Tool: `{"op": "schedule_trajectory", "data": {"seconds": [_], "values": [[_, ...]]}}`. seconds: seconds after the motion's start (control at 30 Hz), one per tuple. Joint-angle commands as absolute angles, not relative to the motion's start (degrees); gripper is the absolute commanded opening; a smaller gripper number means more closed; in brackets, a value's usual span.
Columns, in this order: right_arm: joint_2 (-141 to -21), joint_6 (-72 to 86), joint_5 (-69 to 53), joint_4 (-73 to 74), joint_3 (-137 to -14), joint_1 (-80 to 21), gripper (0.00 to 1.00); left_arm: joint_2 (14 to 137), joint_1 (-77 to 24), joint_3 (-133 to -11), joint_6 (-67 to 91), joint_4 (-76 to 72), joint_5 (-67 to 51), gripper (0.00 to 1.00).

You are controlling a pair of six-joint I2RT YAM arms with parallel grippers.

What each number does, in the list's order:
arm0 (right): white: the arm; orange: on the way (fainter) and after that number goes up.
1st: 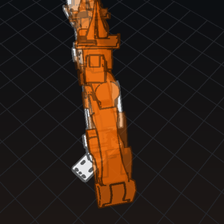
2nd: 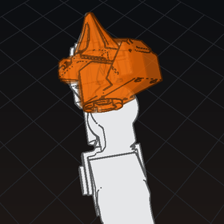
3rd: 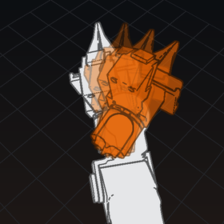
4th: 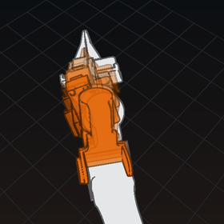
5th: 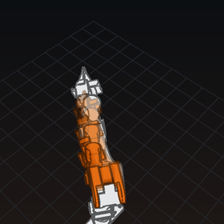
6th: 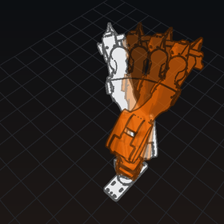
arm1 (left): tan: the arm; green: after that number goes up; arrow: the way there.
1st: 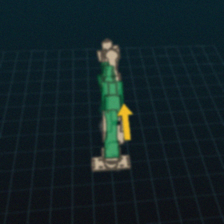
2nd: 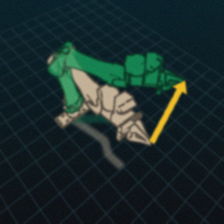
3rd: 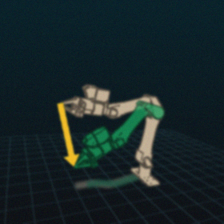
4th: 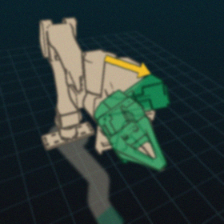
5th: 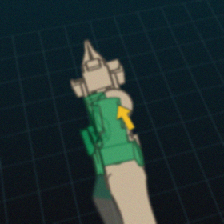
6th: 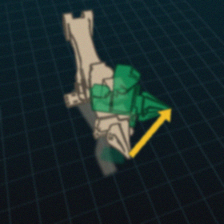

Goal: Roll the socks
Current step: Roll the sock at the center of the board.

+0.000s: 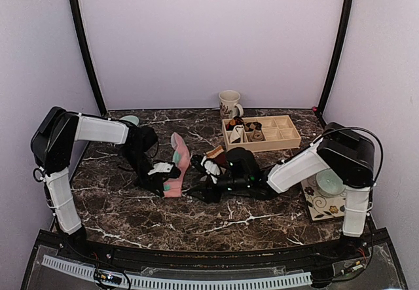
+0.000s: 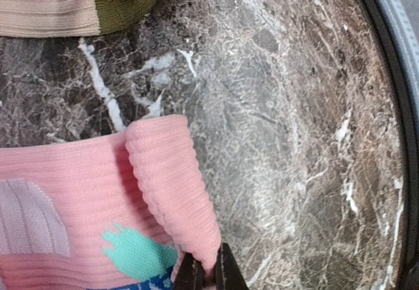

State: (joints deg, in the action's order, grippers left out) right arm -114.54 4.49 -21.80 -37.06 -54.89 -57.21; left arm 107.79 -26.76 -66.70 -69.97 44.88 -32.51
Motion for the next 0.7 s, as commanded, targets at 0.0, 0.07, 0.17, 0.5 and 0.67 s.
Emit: {"op": "schedule_trajectory", "data": {"seconds": [0.0, 0.07, 0.17, 0.5, 0.67], "values": [[-110.94, -11.25, -18.9, -35.83, -54.47, -61.12, 0.54, 113.45, -26.49, -72.13, -69.2, 62.32, -39.34, 0.0], [-111.33, -17.16, -17.93, -30.27, -57.08, -63.43, 0.54, 116.05, -26.54, -74.0, -69.46, 65.16, -39.9, 0.0], [-112.83, -24.76, -15.31, -25.95, -59.82, -66.27, 0.53, 117.98, -26.39, -74.84, -69.62, 66.13, -39.85, 0.0], [-121.91, -33.8, -13.31, -23.16, -69.71, -67.32, 0.48, 117.95, -26.02, -73.56, -70.15, 65.85, -39.25, 0.0], [-125.69, -34.32, -12.09, -23.96, -72.87, -67.31, 0.45, 117.94, -25.98, -73.4, -70.12, 65.57, -39.06, 0.0]]}}
